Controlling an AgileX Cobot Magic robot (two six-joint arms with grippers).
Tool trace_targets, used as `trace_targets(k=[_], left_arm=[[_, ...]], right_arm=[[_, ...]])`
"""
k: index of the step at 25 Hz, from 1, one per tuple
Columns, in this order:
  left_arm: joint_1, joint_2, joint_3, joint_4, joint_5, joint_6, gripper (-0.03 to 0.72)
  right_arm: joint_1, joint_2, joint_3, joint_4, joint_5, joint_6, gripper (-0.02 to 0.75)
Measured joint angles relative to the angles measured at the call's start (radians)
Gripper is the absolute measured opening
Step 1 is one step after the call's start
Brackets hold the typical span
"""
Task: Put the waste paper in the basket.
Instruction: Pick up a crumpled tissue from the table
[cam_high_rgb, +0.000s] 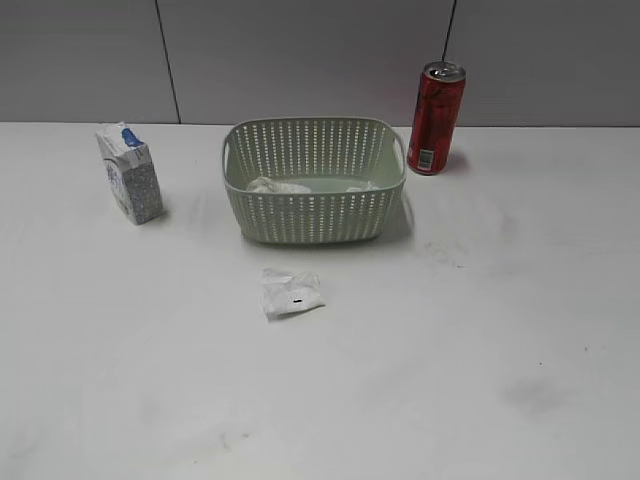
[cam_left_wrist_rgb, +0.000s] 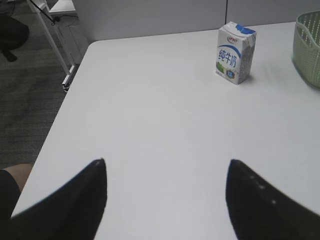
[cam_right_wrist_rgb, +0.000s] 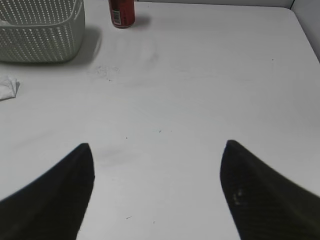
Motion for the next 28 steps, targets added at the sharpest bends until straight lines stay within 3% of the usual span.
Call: trace_targets(k=[11,16,19,24,28], left_arm=[[0.0,0.144,-0.013,-0.001,-0.025,0.025,0.544],[-0.011,0.357,-0.037,-0.053,-0.239,0.078,0.544],[-0.088,0.512,-0.037,-0.117,-0.339,0.106,0.544],[-0.247,0.796,-0.048,-0.126,-0.51,0.159,0.544],[-0.33,1.085,-0.156,-0.133,-0.554,0.162,0.544]], right_arm=[[0.0,0.0,0.0,0.001,0.001,0.0,0.592],[0.0,0.0,0.0,0.001,0.001,-0.001,0.592],[0.0,0.0,0.0,0.001,0.001,-0.001,0.592],[0.0,0.0,0.0,0.001,0.001,0.0,0.592],[0.0,0.0,0.0,0.001,0.001,0.0,0.592]])
